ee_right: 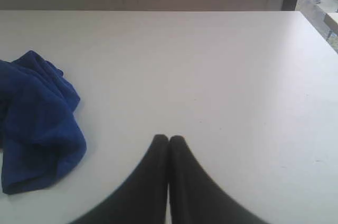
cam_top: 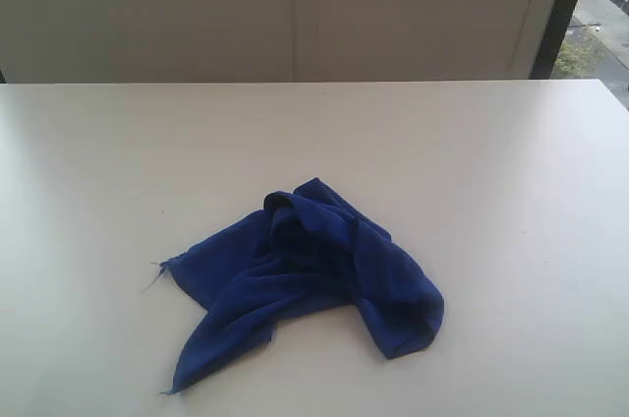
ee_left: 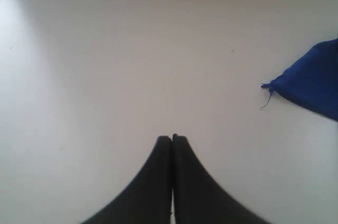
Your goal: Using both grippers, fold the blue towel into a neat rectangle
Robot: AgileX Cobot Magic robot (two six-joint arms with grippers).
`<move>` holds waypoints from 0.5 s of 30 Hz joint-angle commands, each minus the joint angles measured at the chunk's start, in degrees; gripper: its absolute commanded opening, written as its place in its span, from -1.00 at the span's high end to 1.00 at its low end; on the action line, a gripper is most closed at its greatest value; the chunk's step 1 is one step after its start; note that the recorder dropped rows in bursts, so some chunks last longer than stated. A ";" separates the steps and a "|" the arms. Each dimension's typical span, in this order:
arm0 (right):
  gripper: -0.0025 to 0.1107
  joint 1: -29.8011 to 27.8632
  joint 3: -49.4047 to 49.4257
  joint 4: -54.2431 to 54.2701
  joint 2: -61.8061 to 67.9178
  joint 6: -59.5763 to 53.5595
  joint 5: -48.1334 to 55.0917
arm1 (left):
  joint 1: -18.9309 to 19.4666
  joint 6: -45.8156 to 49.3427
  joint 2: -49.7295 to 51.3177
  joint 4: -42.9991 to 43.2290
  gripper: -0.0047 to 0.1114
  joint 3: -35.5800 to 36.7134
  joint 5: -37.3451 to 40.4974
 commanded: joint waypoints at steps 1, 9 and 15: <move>0.96 0.08 0.32 0.00 -0.34 0.04 -0.36 | 0.05 -0.08 -0.25 -0.31 0.92 0.15 -0.10; 0.96 0.08 0.32 0.00 -0.34 0.04 -0.36 | 0.05 -0.08 -0.25 -0.31 0.92 0.15 -0.84; 0.96 0.08 0.32 0.00 -0.34 0.04 -0.50 | 0.05 -0.08 -0.25 -0.31 0.92 0.15 -4.93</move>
